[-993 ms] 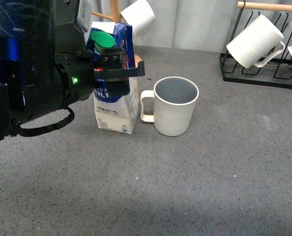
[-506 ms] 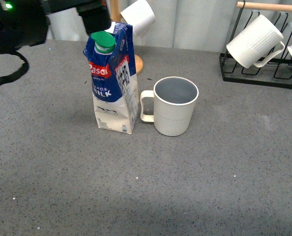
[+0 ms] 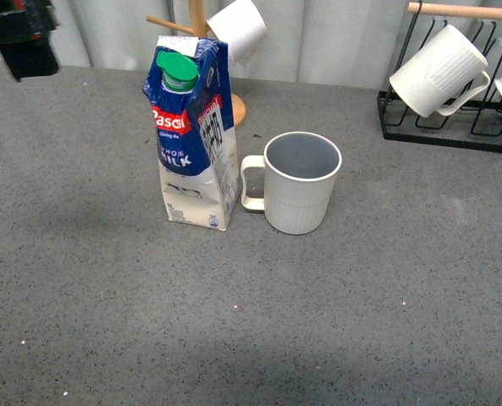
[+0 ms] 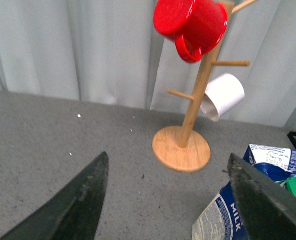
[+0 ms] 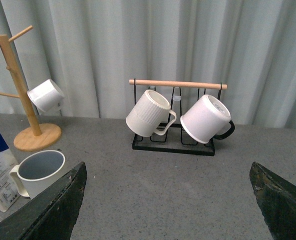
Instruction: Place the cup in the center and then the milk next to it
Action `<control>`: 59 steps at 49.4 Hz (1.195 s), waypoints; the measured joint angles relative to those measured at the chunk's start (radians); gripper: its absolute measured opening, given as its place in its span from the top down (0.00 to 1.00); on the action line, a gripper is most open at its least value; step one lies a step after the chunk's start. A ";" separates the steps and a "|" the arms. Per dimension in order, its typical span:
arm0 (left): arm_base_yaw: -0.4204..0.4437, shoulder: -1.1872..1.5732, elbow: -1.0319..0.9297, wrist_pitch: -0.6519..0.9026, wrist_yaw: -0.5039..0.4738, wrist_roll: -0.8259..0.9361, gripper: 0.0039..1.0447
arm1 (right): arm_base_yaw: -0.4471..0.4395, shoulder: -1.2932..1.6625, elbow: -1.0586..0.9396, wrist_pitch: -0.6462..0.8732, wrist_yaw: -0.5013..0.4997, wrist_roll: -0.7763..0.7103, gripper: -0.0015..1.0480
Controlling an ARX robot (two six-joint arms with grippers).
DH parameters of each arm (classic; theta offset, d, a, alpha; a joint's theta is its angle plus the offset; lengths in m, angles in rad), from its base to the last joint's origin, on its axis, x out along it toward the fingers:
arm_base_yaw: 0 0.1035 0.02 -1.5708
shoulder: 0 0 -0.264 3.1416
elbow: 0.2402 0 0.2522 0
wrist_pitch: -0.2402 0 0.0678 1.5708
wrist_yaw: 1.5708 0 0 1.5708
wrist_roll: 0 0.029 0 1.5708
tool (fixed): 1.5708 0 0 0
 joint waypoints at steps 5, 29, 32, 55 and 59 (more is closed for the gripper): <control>0.021 -0.071 -0.076 0.037 0.017 0.041 0.46 | 0.000 0.000 0.000 0.000 0.000 0.000 0.09; 0.086 -0.395 -0.303 -0.060 0.081 0.074 0.96 | 0.000 0.000 0.000 0.000 0.000 0.000 0.09; 0.125 -0.443 -0.324 -0.089 0.136 0.077 0.96 | 0.000 0.000 0.000 0.000 0.000 0.000 0.09; 0.158 -0.850 -0.424 -0.393 0.146 0.077 0.96 | 0.000 0.000 0.000 0.000 -0.001 0.000 0.09; 0.158 -0.902 -0.425 -0.439 0.146 0.077 0.96 | 0.000 0.000 0.000 0.000 -0.001 0.000 0.09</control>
